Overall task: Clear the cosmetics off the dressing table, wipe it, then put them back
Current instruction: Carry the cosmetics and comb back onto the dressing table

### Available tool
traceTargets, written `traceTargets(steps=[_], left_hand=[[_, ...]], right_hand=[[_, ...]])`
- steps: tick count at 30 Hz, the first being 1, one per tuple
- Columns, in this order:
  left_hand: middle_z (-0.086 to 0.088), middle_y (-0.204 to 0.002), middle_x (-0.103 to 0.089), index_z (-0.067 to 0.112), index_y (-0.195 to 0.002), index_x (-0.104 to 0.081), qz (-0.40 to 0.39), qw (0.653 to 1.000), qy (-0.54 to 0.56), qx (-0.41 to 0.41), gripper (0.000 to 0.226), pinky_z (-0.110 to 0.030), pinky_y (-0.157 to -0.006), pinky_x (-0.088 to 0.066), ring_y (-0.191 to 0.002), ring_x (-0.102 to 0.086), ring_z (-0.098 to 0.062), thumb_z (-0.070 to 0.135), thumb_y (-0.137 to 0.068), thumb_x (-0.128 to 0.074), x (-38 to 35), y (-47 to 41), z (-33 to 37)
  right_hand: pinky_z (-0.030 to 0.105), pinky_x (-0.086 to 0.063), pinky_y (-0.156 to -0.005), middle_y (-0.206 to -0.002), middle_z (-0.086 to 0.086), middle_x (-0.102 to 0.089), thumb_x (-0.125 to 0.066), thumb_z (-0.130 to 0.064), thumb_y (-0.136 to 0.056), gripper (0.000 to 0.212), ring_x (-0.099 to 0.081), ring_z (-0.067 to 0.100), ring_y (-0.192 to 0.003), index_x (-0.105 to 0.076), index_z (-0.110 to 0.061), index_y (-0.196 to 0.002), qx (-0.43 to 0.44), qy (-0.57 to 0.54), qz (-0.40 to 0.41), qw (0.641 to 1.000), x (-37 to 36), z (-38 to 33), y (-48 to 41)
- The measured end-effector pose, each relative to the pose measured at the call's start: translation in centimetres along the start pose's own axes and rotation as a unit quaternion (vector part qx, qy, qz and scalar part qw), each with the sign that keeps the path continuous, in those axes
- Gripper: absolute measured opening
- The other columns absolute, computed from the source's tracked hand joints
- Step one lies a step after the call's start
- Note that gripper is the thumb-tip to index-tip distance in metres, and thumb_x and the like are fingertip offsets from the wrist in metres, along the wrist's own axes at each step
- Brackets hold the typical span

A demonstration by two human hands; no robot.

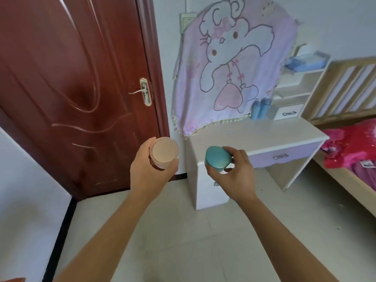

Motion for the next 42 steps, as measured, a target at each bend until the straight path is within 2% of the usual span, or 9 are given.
traceTargets(steps=[4, 10, 14, 18, 22, 25, 29, 34, 42], left_hand=[[0.028, -0.114, -0.06, 0.036, -0.125, -0.052, -0.045, 0.998, 0.04, -0.012, 0.067, -0.006, -0.084, -0.043, -0.104, -0.057, 0.008, 0.042, -0.066, -0.085, -9.8, -3.2, 2.2], [0.021, -0.121, -0.06, 0.037, -0.131, -0.049, -0.081, 0.994, 0.074, 0.01, 0.082, -0.018, -0.085, -0.05, -0.103, -0.059, 0.002, 0.057, -0.059, -0.081, -23.6, -9.4, 1.5], [0.025, -0.121, -0.058, 0.041, -0.124, -0.049, -0.11, 0.988, 0.104, 0.0, 0.073, -0.036, -0.09, -0.054, -0.109, -0.058, -0.002, 0.055, -0.06, -0.081, -33.5, -16.1, 2.5], [0.033, -0.115, -0.056, 0.045, -0.119, -0.048, -0.136, 0.984, 0.111, -0.041, 0.068, -0.031, -0.082, -0.056, -0.103, -0.056, 0.002, 0.059, -0.061, -0.082, -41.6, -22.9, 5.2], [0.028, -0.108, -0.054, 0.042, -0.118, -0.047, -0.173, 0.98, 0.077, -0.057, 0.071, -0.024, -0.077, -0.05, -0.096, -0.049, 0.001, 0.063, -0.058, -0.079, -49.0, -26.9, 6.0], [0.02, -0.112, -0.058, 0.034, -0.119, -0.05, -0.208, 0.976, 0.061, -0.033, 0.07, -0.037, -0.081, -0.053, -0.101, -0.053, -0.009, 0.055, -0.06, -0.083, -54.8, -28.1, 4.0], [0.012, -0.113, -0.06, 0.029, -0.121, -0.051, -0.238, 0.97, 0.01, 0.046, 0.07, -0.043, -0.085, -0.052, -0.102, -0.057, -0.017, 0.047, -0.062, -0.085, -62.0, -28.0, -1.7], [0.008, -0.114, -0.061, 0.026, -0.124, -0.05, -0.27, 0.949, -0.061, 0.153, 0.07, -0.04, -0.086, -0.051, -0.103, -0.058, -0.021, 0.04, -0.065, -0.086, -68.2, -27.1, -8.2], [0.008, -0.105, -0.061, 0.026, -0.119, -0.051, -0.191, 0.928, -0.105, 0.303, 0.067, -0.026, -0.077, -0.044, -0.095, -0.06, -0.018, 0.041, -0.064, -0.087, -73.5, -30.3, -13.4]], right_hand=[[0.031, -0.059, -0.075, -0.106, -0.027, -0.049, -0.085, -0.048, -0.064, 0.065, -0.06, 0.0, -0.095, -0.057, -0.035, -0.121, -0.019, 0.019, 0.036, 0.999, 4.8, 5.9, -4.7], [0.033, -0.06, -0.076, -0.106, -0.015, -0.053, -0.087, -0.041, -0.065, 0.067, -0.06, 0.005, -0.093, -0.06, -0.027, -0.124, -0.047, 0.065, 0.064, 0.995, 8.4, 14.2, -12.5], [0.037, -0.06, -0.077, -0.109, -0.012, -0.054, -0.085, -0.047, -0.064, 0.069, -0.062, 0.01, -0.095, -0.059, -0.027, -0.125, -0.08, 0.1, 0.077, 0.989, 11.1, 19.8, -20.4], [0.04, -0.06, -0.079, -0.109, -0.014, -0.052, -0.084, -0.051, -0.063, 0.071, -0.063, 0.012, -0.097, -0.059, -0.027, -0.126, -0.11, 0.11, 0.11, 0.982, 14.3, 24.1, -28.2], [0.039, -0.059, -0.083, -0.11, -0.015, -0.05, -0.086, -0.048, -0.065, 0.069, -0.062, 0.01, -0.097, -0.059, -0.028, -0.125, -0.162, 0.105, 0.149, 0.97, 16.4, 29.2, -33.1], [0.04, -0.059, -0.083, -0.111, -0.014, -0.052, -0.085, -0.052, -0.063, 0.07, -0.062, 0.009, -0.096, -0.059, -0.028, -0.124, -0.197, 0.104, 0.146, 0.964, 16.5, 34.2, -35.8], [0.036, -0.057, -0.082, -0.113, -0.011, -0.055, -0.079, -0.061, -0.058, 0.075, -0.062, 0.012, -0.095, -0.058, -0.028, -0.122, -0.266, 0.105, 0.088, 0.954, 14.2, 43.3, -38.9], [0.03, -0.05, -0.077, -0.114, 0.001, -0.057, -0.089, -0.046, -0.061, 0.074, -0.059, 0.017, -0.093, -0.058, -0.019, -0.122, -0.309, 0.117, -0.05, 0.942, 8.2, 53.9, -43.4], [0.029, -0.042, -0.087, -0.121, 0.001, -0.057, -0.085, -0.048, -0.068, 0.077, -0.058, 0.021, -0.107, -0.051, -0.023, -0.133, -0.271, 0.135, -0.248, 0.92, 0.0, 62.6, -52.5]])
Point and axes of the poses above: each hand's wrist, its own y-axis away from the middle knuckle, its own x-axis out of the back of the hand, z = x × y, the point moved 9 cm from there along -y, towards the middle knuckle
